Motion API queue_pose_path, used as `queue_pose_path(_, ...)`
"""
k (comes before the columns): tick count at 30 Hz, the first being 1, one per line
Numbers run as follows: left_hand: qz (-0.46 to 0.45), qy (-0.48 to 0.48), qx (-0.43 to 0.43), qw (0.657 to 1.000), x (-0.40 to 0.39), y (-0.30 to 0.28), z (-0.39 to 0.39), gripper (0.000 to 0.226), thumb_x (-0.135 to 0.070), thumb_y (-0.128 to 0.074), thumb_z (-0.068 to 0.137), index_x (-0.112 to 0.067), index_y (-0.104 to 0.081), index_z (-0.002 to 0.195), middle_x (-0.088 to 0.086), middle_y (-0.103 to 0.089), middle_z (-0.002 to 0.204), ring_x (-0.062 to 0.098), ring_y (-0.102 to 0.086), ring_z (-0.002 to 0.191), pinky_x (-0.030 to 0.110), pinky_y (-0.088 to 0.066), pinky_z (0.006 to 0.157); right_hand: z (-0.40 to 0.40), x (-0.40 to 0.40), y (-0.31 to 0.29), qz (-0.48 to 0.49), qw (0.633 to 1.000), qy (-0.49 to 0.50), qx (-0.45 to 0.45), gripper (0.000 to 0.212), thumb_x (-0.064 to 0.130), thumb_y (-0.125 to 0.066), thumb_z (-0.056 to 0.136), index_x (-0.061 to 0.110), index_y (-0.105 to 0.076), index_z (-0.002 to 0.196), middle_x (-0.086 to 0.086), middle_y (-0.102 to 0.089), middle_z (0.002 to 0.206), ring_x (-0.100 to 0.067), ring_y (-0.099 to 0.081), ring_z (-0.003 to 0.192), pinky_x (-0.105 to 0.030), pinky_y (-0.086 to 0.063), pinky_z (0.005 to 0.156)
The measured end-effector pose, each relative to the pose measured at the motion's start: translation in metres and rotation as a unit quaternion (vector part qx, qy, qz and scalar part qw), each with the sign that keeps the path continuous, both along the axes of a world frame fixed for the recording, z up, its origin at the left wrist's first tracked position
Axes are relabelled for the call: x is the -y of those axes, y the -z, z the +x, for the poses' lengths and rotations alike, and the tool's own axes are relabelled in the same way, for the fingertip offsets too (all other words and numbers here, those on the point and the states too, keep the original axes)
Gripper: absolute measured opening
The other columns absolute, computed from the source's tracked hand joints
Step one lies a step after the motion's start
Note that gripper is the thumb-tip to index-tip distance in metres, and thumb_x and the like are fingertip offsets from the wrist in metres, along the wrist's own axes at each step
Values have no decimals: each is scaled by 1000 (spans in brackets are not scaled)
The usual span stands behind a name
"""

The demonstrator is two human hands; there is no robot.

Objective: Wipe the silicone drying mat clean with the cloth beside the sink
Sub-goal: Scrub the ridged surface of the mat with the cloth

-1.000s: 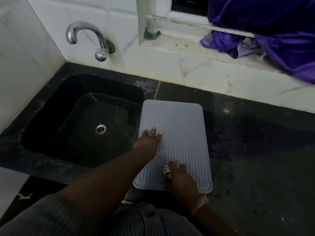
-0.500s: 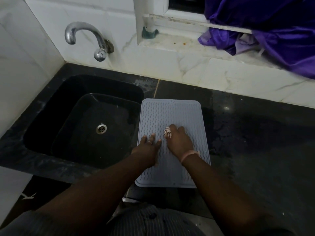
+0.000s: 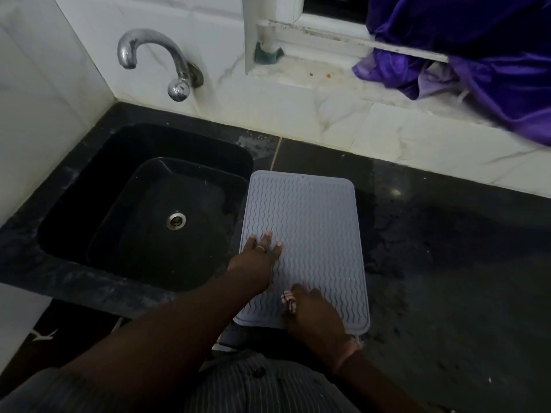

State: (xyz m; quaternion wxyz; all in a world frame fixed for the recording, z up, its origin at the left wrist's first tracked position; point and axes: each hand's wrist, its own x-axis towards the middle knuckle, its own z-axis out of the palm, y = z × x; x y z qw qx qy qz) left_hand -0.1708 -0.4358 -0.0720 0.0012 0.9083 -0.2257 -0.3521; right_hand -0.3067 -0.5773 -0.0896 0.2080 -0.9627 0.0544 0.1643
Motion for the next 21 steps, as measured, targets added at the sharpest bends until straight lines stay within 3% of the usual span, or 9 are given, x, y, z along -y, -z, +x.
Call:
queue_pose_path(3,6,10,-2,1000,1,-2,2,106,-32,-72,93,-34,8,162,1,23,169,34,18,155,60,-26,120,18,8,-12,62,998,18,-11,19,35,-49,87,20,-56,95,-3,-64,90,-21,-63,79,-38,-55,68)
queue_pose_path(8,3,26,-3,1000,0,-8,4,108,-29,-75,91,-32,5,163,2,19,170,35,13,156,58,-26,121,74,14,-13,19,995,34,95,40,42,-53,97,20,-52,130,-11,-57,111,-30,-63,90,-40,-55,72)
queue_pose_path(12,1,16,7,1000,-3,-6,3,112,-36,-78,87,-37,4,162,-4,19,170,31,12,157,59,-30,119,75,6,-6,1,995,7,102,32,35,-51,100,18,-53,128,-14,-57,114,-29,-65,83,-33,-49,64)
queue_pose_path(16,7,5,28,1000,-3,-3,0,107,-38,-74,90,-40,5,161,-6,19,170,30,12,157,59,-34,114,46,3,-16,0,998,-33,62,36,34,-57,95,17,-53,126,-13,-58,112,-29,-65,85,-29,-40,61)
queue_pose_path(21,19,17,16,1000,-2,-2,4,109,-33,-74,91,-40,9,161,-4,22,169,32,14,156,59,-30,116,14,-4,-16,40,998,-53,-2,29,31,-57,91,14,-56,113,-10,-61,103,-29,-64,86,-32,-46,64)
